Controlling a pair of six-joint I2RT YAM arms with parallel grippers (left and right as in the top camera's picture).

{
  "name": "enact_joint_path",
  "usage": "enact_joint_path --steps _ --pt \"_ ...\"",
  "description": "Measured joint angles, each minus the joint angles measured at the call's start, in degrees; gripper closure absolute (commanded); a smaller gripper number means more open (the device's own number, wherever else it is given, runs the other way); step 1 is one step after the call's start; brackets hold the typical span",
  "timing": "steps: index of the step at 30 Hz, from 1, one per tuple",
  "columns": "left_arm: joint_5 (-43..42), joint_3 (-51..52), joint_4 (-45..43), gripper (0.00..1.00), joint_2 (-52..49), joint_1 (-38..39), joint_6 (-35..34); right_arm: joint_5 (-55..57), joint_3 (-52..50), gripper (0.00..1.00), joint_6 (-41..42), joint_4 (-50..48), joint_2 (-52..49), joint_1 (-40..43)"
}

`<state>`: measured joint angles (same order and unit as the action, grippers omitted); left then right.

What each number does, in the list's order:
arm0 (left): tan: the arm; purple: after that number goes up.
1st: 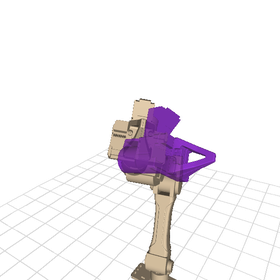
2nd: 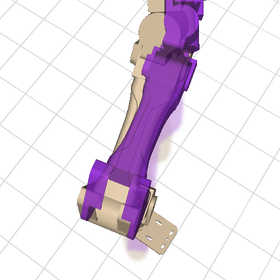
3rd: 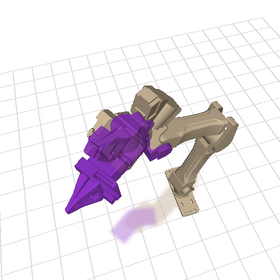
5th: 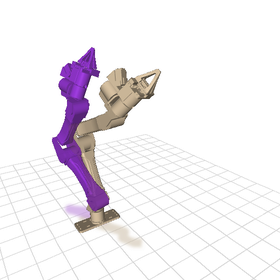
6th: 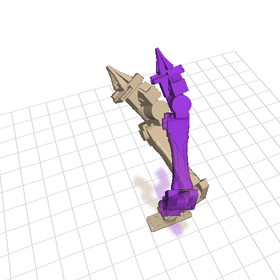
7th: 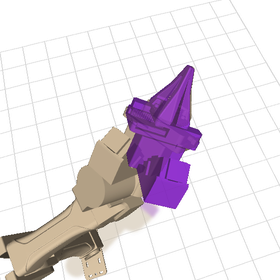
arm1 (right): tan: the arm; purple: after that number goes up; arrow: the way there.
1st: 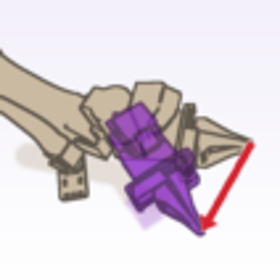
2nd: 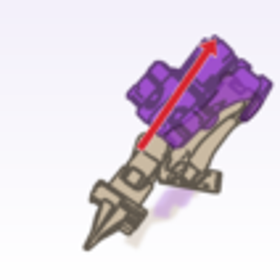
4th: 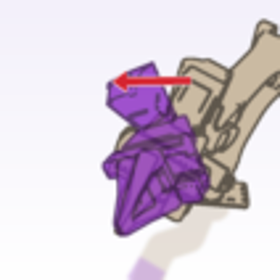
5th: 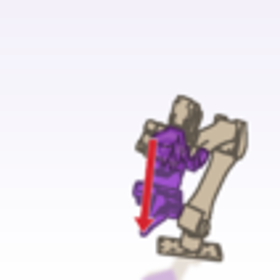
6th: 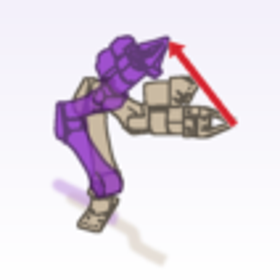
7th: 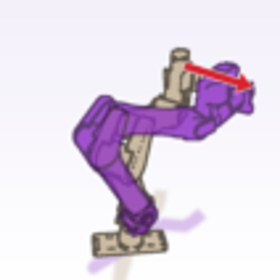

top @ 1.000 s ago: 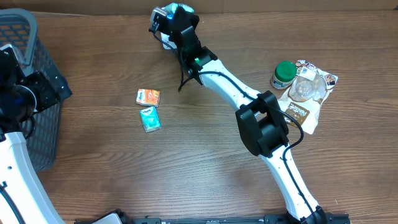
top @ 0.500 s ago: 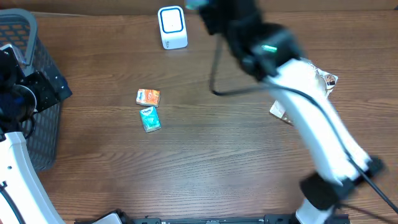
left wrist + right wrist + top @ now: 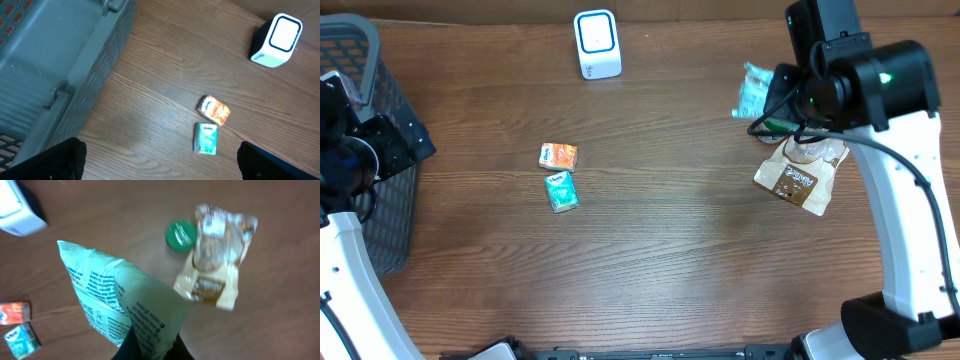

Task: Scan the item barcode
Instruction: 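Move the pack right and release it beside the jar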

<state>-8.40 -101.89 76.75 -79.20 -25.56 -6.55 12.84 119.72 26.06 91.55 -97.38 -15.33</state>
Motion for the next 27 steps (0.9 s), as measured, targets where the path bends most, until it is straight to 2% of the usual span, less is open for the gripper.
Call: enact_joint_path --steps 10,21,23,25,27 --pt "0.0 0.0 0.0 0.0 0.0 0.0 0.0 -3.3 -23.3 0.96 1.9 -10.4 -1.1 6.4" --pt "0.0 0.0 0.0 0.0 0.0 0.0 -0.4 -3.7 -39.8 0.96 -0.2 -27.1 -1.3 12.2" --pt "0.0 0.0 0.0 0.0 0.0 0.0 -0.4 -3.6 -42.5 0.89 -0.4 -29.6 -1.3 13.6" --pt "0.0 0.0 0.0 0.01 0.0 0.0 -0.4 -3.6 -44.2 0.7 -0.7 -31.1 -1.3 14.8" --pt "0.0 0.0 0.0 0.0 0.0 0.0 -0.4 -3.6 -45.1 0.55 -0.7 -32.0 -1.3 16.0"
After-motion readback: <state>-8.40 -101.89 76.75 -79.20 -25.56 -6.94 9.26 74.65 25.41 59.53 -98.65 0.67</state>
